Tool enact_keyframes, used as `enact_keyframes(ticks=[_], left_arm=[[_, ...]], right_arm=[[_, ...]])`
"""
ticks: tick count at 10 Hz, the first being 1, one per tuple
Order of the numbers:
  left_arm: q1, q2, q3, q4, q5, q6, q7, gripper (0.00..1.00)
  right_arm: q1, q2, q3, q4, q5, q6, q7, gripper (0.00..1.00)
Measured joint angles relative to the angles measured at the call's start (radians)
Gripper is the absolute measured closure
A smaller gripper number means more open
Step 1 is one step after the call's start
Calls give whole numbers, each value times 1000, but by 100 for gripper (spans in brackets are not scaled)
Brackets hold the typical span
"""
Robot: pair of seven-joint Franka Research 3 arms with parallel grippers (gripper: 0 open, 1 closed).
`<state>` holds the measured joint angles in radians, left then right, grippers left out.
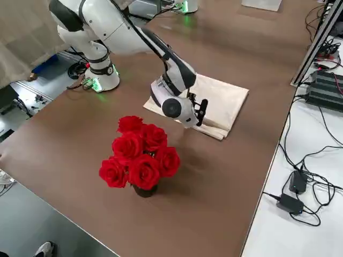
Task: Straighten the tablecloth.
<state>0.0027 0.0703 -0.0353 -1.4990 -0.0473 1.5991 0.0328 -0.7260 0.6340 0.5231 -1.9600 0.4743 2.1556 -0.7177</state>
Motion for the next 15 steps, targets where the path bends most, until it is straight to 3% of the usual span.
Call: enact_keyframes(ticks=[15], left_arm=[[0,0,0,0,0,0,0,0]], right_arm=[[15,18,-5,-15,17,82,20,24]])
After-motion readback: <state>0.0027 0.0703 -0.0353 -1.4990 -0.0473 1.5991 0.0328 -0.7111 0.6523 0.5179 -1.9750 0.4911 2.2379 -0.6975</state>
